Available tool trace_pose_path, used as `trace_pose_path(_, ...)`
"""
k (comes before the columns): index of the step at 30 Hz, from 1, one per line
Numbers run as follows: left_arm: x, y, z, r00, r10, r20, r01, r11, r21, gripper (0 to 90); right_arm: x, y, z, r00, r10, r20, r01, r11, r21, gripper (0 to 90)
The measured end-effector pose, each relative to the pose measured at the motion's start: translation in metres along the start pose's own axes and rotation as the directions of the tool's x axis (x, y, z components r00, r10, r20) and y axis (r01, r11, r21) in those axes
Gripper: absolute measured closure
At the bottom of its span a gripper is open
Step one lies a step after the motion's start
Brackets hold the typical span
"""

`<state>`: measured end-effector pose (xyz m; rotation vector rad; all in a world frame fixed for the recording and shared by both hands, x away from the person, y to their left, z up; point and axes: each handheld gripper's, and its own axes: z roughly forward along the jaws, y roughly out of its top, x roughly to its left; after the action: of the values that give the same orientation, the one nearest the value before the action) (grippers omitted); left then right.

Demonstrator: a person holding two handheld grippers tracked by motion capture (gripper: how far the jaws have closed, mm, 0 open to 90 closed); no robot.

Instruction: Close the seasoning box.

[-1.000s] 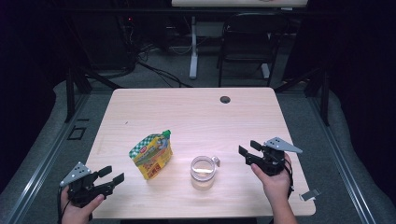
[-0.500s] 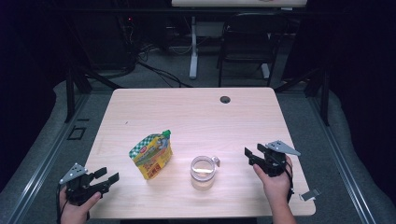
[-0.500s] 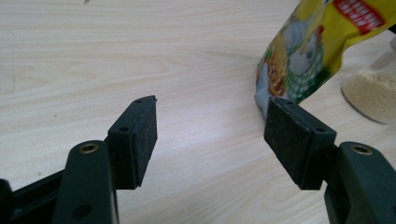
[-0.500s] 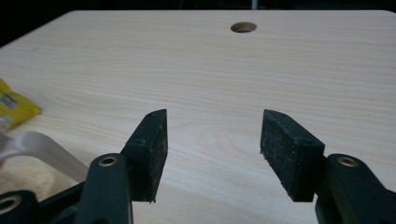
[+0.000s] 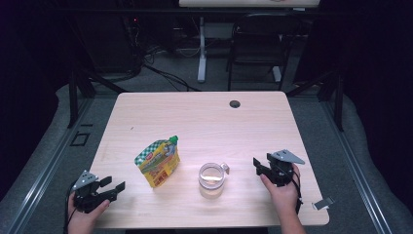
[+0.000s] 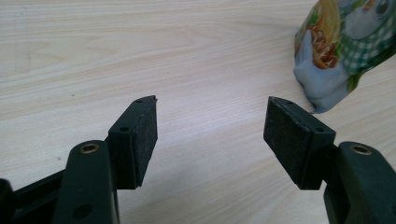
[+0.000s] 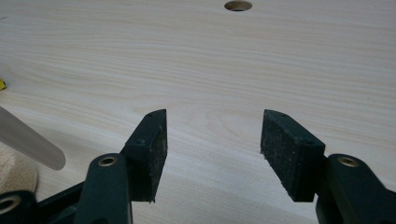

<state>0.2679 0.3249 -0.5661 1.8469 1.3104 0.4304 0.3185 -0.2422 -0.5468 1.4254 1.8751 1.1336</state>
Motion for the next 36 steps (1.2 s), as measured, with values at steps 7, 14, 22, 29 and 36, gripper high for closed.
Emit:
trace_pose_path(7, -0.004, -0.001, 0.005, 0.9998, 0.021, -0.005, -0.021, 0.9994, 0.028, 35.3, 0.003, -0.004, 0.004, 0.9998, 0.003, -0.018, -0.003, 0.9997, 0.025, 41.3)
trace_pose_path(14, -0.004, -0.001, 0.006, 0.9997, 0.024, -0.001, -0.024, 0.9991, 0.035, 35.3, 0.004, -0.006, 0.009, 0.9998, 0.0, -0.021, 0.001, 0.999, 0.044, 41.3)
trace_pose_path(22, -0.003, -0.001, 0.005, 0.9998, 0.016, -0.011, -0.016, 0.9993, 0.033, 35.3, 0.006, -0.008, 0.011, 0.9998, 0.0, -0.021, 0.002, 0.9977, 0.067, 41.3)
trace_pose_path(29, -0.001, -0.001, 0.003, 0.9999, 0.003, -0.017, -0.003, 0.9998, 0.018, 35.3, 0.012, -0.009, 0.012, 0.999, -0.025, -0.038, 0.027, 0.9972, 0.069, 41.3)
trace_pose_path(36, -0.001, 0.001, 0.003, 0.9999, -0.009, -0.009, 0.009, 0.9997, 0.025, 35.4, 0.018, -0.009, 0.013, 0.9979, -0.042, -0.049, 0.045, 0.9963, 0.072, 41.3)
